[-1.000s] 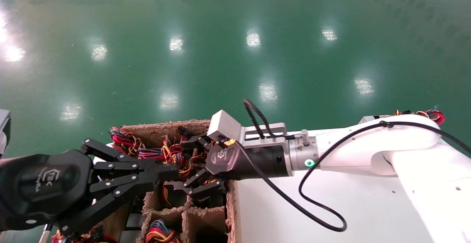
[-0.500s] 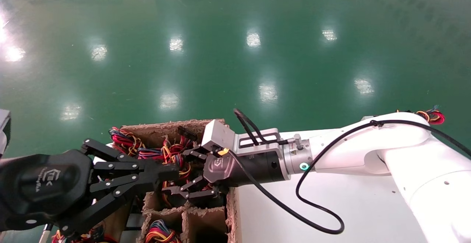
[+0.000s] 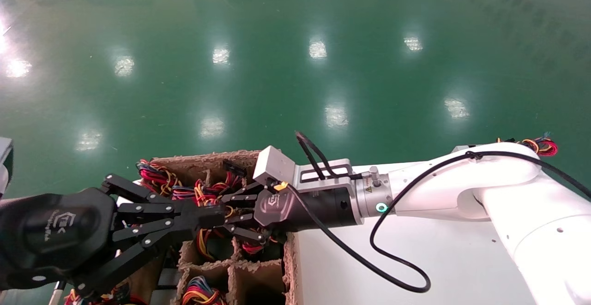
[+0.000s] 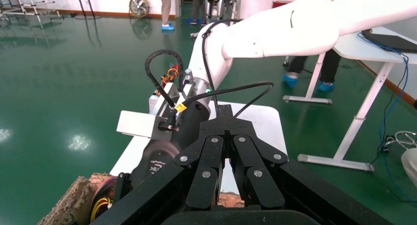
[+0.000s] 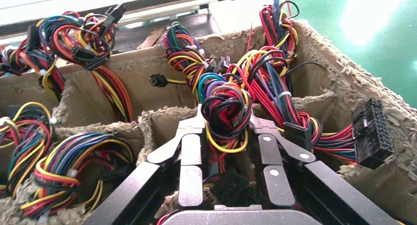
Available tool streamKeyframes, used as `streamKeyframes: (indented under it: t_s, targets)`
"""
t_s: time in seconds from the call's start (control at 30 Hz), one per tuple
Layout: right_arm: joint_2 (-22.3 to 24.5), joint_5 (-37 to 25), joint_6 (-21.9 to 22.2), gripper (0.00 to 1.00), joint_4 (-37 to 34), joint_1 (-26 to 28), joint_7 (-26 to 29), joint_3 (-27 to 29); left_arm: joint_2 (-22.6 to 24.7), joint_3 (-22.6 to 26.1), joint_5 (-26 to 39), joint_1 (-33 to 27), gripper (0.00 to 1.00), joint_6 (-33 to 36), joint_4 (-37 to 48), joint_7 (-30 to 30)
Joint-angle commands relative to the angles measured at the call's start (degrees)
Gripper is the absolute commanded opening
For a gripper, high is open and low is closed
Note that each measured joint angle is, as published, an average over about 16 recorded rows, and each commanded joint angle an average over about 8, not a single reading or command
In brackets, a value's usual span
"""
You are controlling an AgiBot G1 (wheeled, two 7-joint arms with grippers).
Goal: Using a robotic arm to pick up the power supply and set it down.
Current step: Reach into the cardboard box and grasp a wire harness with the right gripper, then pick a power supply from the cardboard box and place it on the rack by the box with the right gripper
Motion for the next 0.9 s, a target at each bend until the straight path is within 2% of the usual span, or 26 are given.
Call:
streamKeyframes:
  t_s: [0.03,0.27,0.9]
  targets:
    - [-0.09,0.24,0.32,0.0,-0.24,-0.02,0.04,0.03,0.0,0.0,0.0,0.0,0.0,0.0,0.0,0.0]
    - [-0.25,2.03,-0.23,0.0,-0.98,-0.45,0.43,0.25,0.0,0.0,0.0,0.0,0.0,0.0,0.0,0.0]
    - [1.79,14.55,-8.48,0.0,-5.2,-0.72,6.65,5.91,0.0,0.0,0.0,0.0,0.0,0.0,0.0,0.0]
